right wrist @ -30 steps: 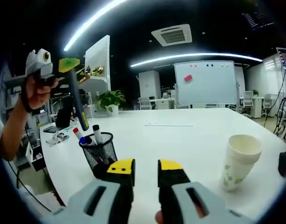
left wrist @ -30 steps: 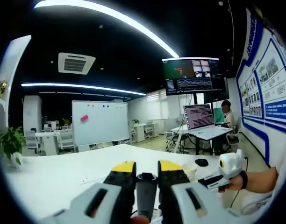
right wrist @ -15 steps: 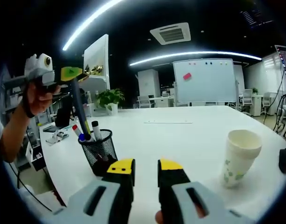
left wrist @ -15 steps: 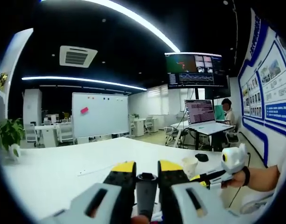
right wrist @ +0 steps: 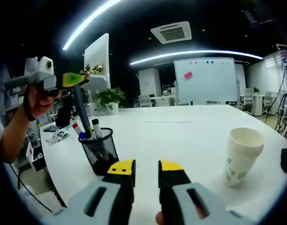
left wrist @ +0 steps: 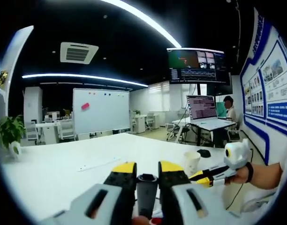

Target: Place the scattered laser pointers and whiteboard markers into the pen holder and stack the scattered paper cups together

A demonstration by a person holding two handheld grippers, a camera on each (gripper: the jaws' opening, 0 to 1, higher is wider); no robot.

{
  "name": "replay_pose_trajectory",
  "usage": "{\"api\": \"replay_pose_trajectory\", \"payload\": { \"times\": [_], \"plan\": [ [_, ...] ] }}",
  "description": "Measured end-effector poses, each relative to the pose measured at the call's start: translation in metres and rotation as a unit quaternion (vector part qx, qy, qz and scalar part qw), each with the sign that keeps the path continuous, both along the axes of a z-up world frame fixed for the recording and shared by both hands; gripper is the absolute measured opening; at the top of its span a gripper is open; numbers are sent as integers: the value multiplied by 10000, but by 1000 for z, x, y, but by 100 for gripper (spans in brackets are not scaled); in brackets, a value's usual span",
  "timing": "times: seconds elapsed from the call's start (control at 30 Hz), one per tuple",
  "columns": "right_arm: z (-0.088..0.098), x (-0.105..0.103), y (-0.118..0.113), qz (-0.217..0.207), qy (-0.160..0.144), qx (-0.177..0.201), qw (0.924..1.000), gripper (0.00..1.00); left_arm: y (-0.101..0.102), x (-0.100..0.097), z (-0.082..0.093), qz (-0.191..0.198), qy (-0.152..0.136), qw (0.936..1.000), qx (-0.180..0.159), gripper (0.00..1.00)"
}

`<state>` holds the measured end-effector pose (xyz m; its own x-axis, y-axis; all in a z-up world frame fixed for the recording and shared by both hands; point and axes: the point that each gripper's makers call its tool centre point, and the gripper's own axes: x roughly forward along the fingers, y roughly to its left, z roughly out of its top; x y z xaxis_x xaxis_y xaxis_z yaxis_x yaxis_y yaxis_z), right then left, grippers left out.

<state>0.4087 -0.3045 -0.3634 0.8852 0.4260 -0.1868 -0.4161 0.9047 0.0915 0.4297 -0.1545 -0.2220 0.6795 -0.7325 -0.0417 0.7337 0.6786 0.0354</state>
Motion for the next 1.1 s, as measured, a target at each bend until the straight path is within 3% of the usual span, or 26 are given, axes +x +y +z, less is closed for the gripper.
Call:
{"api": "replay_pose_trajectory", "payload": {
  "times": [1.1],
  "plan": [
    [-4,1,11,113,45,-27,9999,20,10,-1,-46,26,450,9987,247,19]
  ]
}}
